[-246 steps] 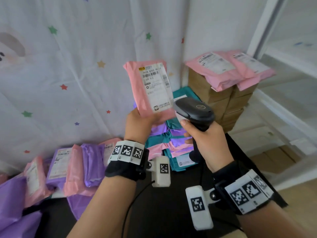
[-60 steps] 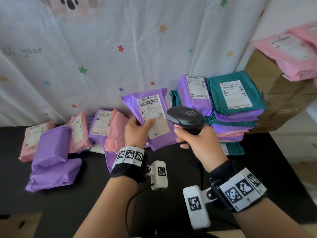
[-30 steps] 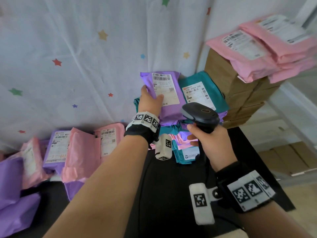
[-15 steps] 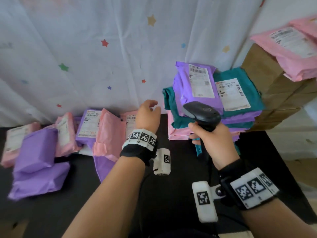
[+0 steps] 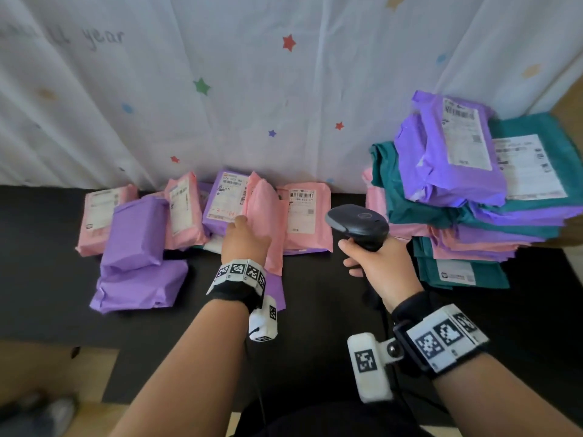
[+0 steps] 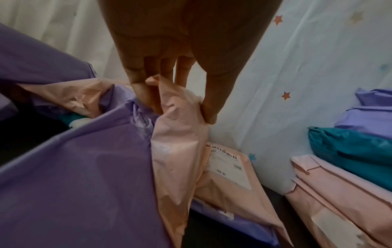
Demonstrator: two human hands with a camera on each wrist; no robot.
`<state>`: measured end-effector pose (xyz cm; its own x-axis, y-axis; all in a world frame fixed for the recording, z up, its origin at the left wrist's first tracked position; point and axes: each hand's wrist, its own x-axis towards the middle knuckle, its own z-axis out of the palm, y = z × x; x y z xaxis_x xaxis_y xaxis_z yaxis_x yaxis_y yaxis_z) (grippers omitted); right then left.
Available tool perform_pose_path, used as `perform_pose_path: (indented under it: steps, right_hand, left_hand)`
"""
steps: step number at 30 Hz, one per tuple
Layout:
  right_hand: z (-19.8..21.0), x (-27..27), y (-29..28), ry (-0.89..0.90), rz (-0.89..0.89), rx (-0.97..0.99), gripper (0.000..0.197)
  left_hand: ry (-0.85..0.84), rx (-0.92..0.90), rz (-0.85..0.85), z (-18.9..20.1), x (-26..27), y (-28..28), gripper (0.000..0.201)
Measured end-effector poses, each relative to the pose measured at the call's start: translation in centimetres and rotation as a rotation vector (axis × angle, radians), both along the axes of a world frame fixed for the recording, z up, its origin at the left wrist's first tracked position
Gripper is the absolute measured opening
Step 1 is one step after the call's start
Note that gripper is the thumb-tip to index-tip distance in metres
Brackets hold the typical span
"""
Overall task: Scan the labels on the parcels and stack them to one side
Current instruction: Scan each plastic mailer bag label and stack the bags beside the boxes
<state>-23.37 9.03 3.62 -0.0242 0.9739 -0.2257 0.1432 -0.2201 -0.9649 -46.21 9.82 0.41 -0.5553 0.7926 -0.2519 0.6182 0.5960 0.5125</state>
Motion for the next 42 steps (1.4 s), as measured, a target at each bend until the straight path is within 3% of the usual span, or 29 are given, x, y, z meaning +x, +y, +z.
perform_pose_path:
  steps: [8,17,24,31,37,39,42]
  right_hand:
    - [0.3,1.1,-0.4,0.003,-0.064,-0.033,0.011]
    - [1.8,2.6,-0.1,0.088,-0.095,0.016,0.007]
    - [3.5,2.9,1.1,0.290,-0.160,-0.006,0.022]
    - [5.4,3.6,0.8,0.515,-0.205,-0.031,0.015]
    - [6.4,3.9,1.1,0.476,-0.187,-0.114,0.018]
    - [6.5,3.7,0.9,0.435,-0.175,-0.083,0.014]
    - [6.9,3.0,0.2,0.390,-0.143,-0.030,0.018]
  left_hand:
    - [-0.060,-0.069,-0.028,-0.4,0.8,0.8,0.039]
    - [-0.201,0.349,0.033,4.3,1.9,-1.8,0.014]
    - [-0.110,0.633,-0.086,7.9,2.1,-2.8,0.013]
    - [-0.050,0.750,-0.289,9.8,4.0,-3.8,0.017]
    - [-0.041,0.784,-0.366,10.8,4.8,-4.4,0.015]
    - [-0.008,0.789,-0.331,10.9,4.7,-4.5,0.015]
    - [-0.045,0.795,-0.119,11.1,4.3,-4.6,0.023]
